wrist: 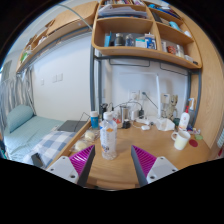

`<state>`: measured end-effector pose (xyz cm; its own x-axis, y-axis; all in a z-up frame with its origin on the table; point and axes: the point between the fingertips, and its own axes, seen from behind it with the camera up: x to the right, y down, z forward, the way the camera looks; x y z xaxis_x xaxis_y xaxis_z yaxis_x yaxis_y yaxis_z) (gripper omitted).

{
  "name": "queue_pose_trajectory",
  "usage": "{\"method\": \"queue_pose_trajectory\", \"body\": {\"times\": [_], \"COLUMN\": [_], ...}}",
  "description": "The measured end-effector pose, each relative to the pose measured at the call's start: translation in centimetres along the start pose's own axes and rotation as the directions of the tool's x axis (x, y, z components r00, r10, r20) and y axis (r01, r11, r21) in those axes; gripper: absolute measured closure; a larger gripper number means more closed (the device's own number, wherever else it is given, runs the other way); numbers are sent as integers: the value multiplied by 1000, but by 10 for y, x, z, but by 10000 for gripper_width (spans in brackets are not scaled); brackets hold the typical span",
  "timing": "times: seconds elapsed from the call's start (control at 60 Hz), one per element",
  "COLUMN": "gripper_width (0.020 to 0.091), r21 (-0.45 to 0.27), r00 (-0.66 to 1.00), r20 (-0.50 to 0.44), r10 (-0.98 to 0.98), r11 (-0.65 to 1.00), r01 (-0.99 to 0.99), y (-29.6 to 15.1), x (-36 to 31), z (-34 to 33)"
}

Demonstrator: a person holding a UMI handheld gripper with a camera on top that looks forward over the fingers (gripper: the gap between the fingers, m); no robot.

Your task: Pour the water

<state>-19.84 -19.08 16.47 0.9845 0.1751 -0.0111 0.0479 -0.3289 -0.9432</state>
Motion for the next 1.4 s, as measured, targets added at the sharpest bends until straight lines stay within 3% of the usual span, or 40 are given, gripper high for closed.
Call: {"method": "queue_pose_trajectory", "body": {"times": [0.1, 0.333, 0.533, 0.6, 0.633, 0.8, 0.867, 1.067, 1.25, 1.4], "gripper_width": [378, 385, 380, 446, 566, 593, 638, 736, 738, 739], "r21": [33, 35, 77, 128, 139, 210, 231, 192, 103, 91], "r00": [1000, 1000, 997, 997, 996, 996, 994, 998, 997, 970], "r20": [12, -2, -70, -75, -86, -86, -100, -66, -21, -3], "r10": [9, 23, -8, 12, 19, 23, 34, 24, 72, 245], "r11": [999, 999, 997, 992, 990, 978, 973, 981, 992, 966], "r01": [-9, -23, 13, -2, -7, -4, -10, -10, -70, -243], "y": [7, 14, 4, -5, -5, -11, -11, -10, -16, -51], "x": [-24, -26, -16, -16, -13, -11, -9, -12, 3, 63], "z": [40, 119, 160, 169, 173, 176, 174, 181, 187, 179]}}
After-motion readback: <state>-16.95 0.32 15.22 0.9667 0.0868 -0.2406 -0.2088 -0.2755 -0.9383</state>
